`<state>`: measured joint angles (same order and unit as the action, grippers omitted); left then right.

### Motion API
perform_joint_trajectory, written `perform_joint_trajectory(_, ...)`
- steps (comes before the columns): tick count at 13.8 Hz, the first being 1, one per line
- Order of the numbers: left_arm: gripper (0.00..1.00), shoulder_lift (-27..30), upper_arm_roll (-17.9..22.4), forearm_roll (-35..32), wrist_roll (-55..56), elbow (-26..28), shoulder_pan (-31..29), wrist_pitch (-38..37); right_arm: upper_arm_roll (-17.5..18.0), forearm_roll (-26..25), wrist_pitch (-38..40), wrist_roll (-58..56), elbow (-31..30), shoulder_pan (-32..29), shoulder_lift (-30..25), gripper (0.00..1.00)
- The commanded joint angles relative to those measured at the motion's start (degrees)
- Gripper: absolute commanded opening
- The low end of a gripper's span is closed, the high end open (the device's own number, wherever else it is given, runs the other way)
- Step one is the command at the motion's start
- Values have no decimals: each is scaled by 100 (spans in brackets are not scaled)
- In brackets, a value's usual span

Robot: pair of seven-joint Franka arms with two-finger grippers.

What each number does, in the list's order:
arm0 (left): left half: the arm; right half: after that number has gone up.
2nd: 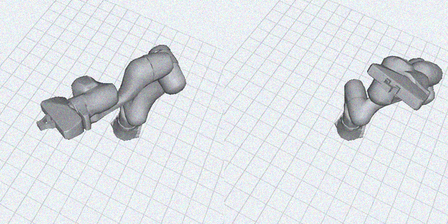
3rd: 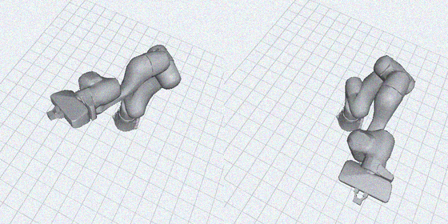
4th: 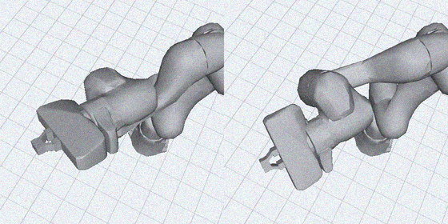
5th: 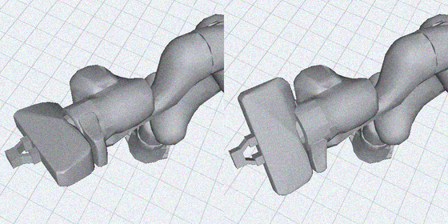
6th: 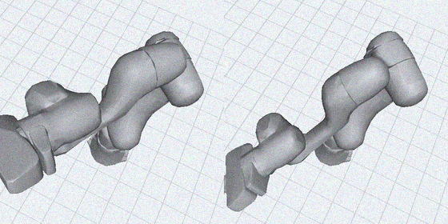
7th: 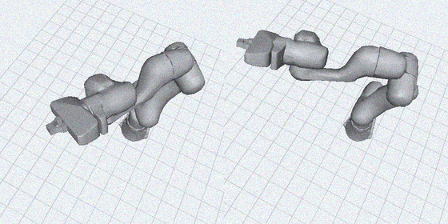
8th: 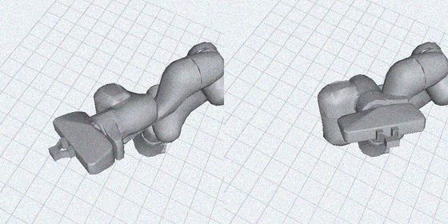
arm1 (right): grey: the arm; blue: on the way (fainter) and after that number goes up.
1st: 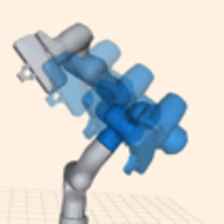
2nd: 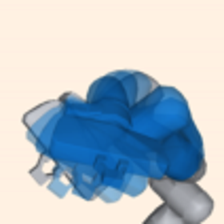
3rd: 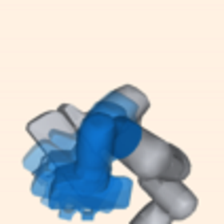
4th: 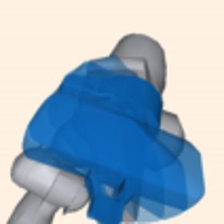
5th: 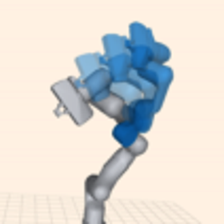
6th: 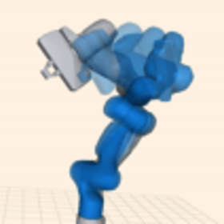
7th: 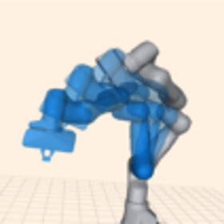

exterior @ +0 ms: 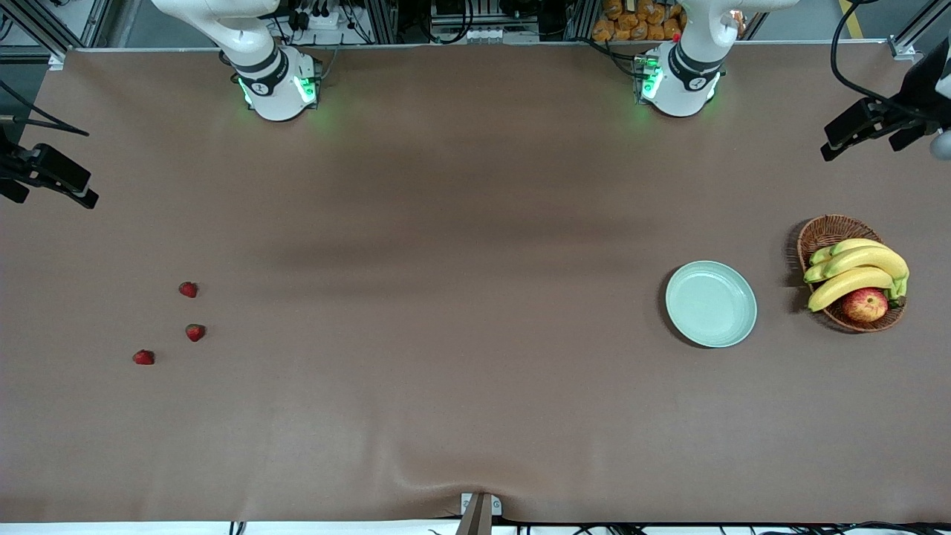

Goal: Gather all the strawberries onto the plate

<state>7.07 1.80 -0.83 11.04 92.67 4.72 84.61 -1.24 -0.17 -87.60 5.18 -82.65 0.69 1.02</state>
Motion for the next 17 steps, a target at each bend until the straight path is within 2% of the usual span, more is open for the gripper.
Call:
perform_joint_trajectory(1, 100, 119, 136, -137, -206, 128, 90, 126, 10, -115, 33, -43, -32, 1, -67, 100)
perform_joint_trajectory(6, 100, -3, 181, -181, -347, -144, 81, 109, 10, -115, 33, -35, -41, -8, -67, 100)
perform_joint_trajectory(12, 100, 23, 137, -102, -515, 75, 72, 91, 1, -115, 33, -43, -49, -60, 188, 100)
perform_joint_trajectory(17, 100, 14, 137, -84, -515, 128, 72, 100, -16, -71, 41, -52, -58, -341, 714, 100)
